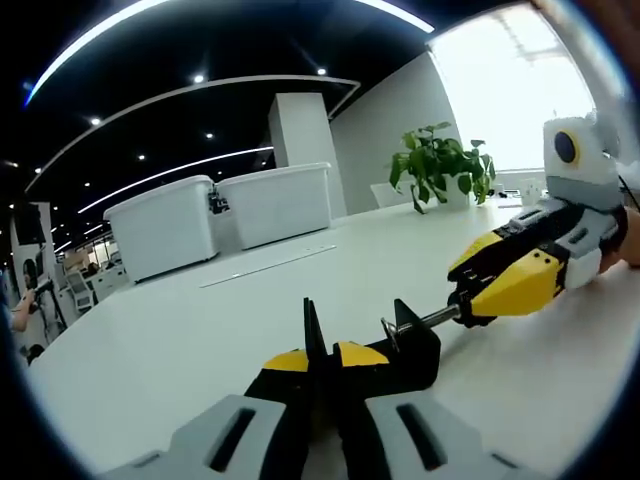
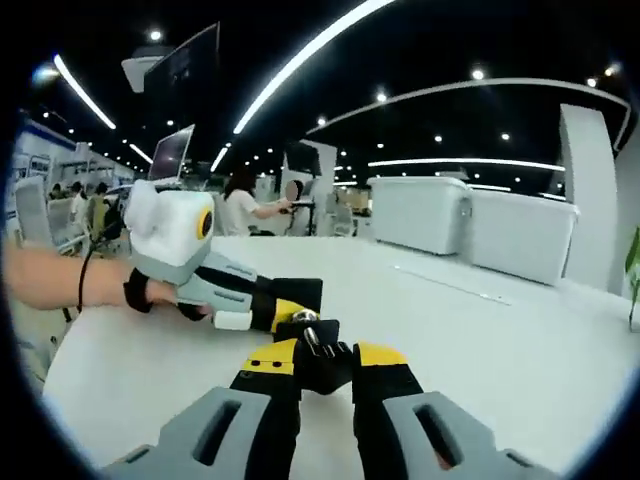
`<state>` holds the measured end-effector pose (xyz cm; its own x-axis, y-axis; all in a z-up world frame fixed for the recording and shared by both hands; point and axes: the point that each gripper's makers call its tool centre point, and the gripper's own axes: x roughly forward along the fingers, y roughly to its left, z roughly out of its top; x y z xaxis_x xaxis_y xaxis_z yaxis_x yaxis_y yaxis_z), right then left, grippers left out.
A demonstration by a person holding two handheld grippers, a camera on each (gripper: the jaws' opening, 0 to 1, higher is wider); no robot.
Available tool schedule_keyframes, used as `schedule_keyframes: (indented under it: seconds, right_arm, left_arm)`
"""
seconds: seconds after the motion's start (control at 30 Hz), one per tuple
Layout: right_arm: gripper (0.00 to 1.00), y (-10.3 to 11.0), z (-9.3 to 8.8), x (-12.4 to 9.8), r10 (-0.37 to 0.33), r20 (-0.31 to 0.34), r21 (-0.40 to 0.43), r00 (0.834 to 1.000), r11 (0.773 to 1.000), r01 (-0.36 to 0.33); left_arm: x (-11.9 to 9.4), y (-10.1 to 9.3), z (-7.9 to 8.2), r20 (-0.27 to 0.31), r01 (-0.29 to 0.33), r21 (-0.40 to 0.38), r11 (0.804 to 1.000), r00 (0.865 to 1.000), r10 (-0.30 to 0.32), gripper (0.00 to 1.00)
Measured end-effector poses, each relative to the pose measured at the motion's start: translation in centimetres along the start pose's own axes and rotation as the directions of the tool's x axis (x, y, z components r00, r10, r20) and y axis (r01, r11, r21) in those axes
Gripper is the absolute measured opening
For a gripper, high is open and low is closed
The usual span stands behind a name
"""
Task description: Clamp the fixed fixture on the desktop, loosen the retaining clip, secure it to the edge of the desk, and tighten the retaining clip.
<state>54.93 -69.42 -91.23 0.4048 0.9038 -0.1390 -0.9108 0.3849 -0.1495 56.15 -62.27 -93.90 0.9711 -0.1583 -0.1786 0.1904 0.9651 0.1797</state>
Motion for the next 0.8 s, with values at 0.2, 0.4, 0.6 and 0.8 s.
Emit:
schedule_keyframes:
  seconds: [0.2,0.4,0.6,0.8]
  right_arm:
    - [0.19,0.1,0.1,0.1,-0.006,0.000,-0.125,1.000,0.992,0.006]
    - [0.19,0.5,0.2,0.0,-0.017,0.001,-0.283,1.000,0.959,0.017]
    - [0.19,1.1,0.1,-0.1,-0.023,0.001,-0.362,1.000,0.932,0.022]
    - [0.19,1.3,0.1,-0.1,-0.036,0.000,-0.483,0.999,0.875,0.031]
  left_arm:
    - [0.1,0.1,0.0,-0.001,-0.001,0.000,1.000,1.000,0.001,0.08]
    - [0.1,0.1,0.0,-0.001,-0.002,0.000,1.000,1.000,0.002,0.08]
    - [0.0,0.1,0.0,-0.001,-0.002,0.000,1.000,1.000,0.002,0.08]
    - [0.0,0.1,0.0,-0.001,-0.004,0.001,1.000,1.000,0.004,0.08]
